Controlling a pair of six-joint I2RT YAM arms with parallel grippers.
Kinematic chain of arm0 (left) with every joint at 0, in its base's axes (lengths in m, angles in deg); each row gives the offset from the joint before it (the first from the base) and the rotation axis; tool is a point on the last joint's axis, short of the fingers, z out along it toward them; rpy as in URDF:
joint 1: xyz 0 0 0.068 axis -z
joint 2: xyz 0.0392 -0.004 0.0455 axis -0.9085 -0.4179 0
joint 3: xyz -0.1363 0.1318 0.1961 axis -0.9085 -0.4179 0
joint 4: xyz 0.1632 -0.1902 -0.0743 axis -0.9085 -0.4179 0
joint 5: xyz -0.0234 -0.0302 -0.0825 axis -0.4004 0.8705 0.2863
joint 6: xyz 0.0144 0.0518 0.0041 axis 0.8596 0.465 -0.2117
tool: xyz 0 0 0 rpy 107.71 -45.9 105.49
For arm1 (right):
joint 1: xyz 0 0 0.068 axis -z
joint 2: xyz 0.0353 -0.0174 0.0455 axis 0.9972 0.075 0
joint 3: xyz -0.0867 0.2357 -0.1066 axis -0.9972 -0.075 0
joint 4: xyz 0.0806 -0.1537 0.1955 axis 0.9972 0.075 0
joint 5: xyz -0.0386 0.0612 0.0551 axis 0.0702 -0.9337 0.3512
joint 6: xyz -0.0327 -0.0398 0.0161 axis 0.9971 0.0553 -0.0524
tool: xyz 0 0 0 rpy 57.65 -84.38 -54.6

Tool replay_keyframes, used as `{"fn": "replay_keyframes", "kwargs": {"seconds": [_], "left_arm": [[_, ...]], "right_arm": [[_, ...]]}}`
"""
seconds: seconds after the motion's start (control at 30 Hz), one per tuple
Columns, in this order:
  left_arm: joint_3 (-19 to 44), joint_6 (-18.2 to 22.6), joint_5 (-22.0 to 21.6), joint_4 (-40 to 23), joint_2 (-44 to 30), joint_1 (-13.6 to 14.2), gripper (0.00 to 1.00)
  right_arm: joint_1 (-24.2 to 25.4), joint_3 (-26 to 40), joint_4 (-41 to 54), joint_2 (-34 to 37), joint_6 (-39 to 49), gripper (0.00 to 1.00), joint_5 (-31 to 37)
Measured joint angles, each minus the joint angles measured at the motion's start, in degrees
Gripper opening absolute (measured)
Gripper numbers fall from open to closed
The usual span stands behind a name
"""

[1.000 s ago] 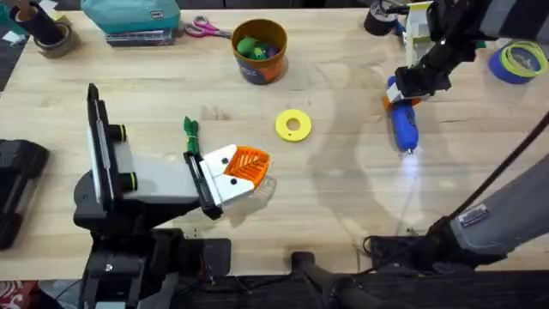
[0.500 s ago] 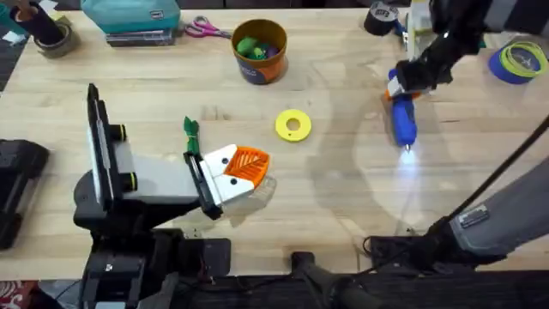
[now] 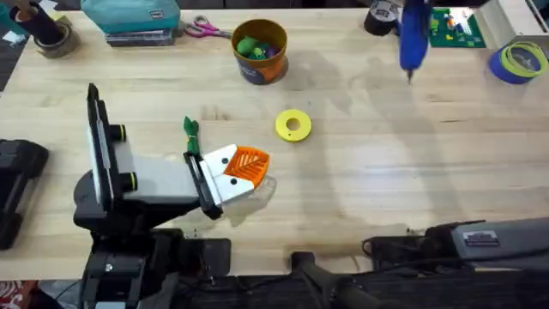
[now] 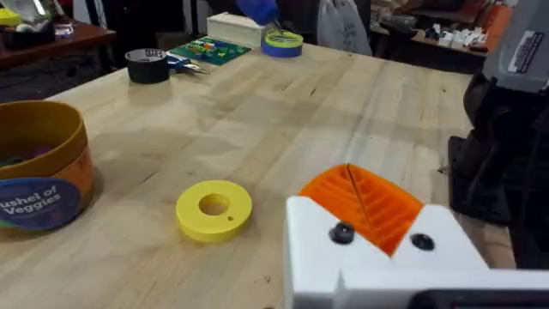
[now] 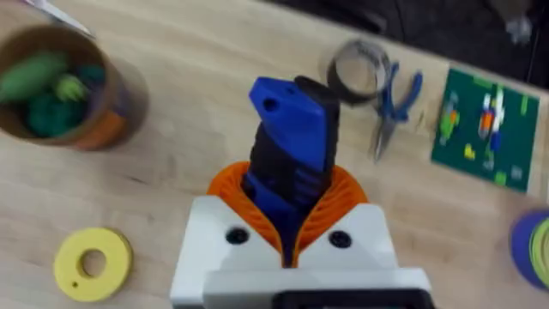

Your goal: Pick up the gripper from the table and insert it into the empty holder that is missing its gripper. Then pick up a screw, insert it into the mounting hole, and use the screwdriver to tighten it. Finally, clean up the table by picking up the vegetable and placing it into the bucket.

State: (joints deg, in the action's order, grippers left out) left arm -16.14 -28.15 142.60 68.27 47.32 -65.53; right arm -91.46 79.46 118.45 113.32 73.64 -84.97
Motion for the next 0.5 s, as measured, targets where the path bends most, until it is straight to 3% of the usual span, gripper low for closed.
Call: {"fn": "replay_keyframes", "kwargs": {"seconds": [0.27, 0.5], "left_arm": [[0.0, 0.0, 0.0, 0.0, 0.0, 0.0, 0.004], [0.0, 0.0, -0.02, 0.0, 0.0, 0.0, 0.004]], "right_arm": [[-8.2, 0.92, -12.07, -5.39, -2.67, 0.024, -0.18], [-15.6, 1.01, -22.27, -10.42, -3.71, 0.024, -5.9]]}}
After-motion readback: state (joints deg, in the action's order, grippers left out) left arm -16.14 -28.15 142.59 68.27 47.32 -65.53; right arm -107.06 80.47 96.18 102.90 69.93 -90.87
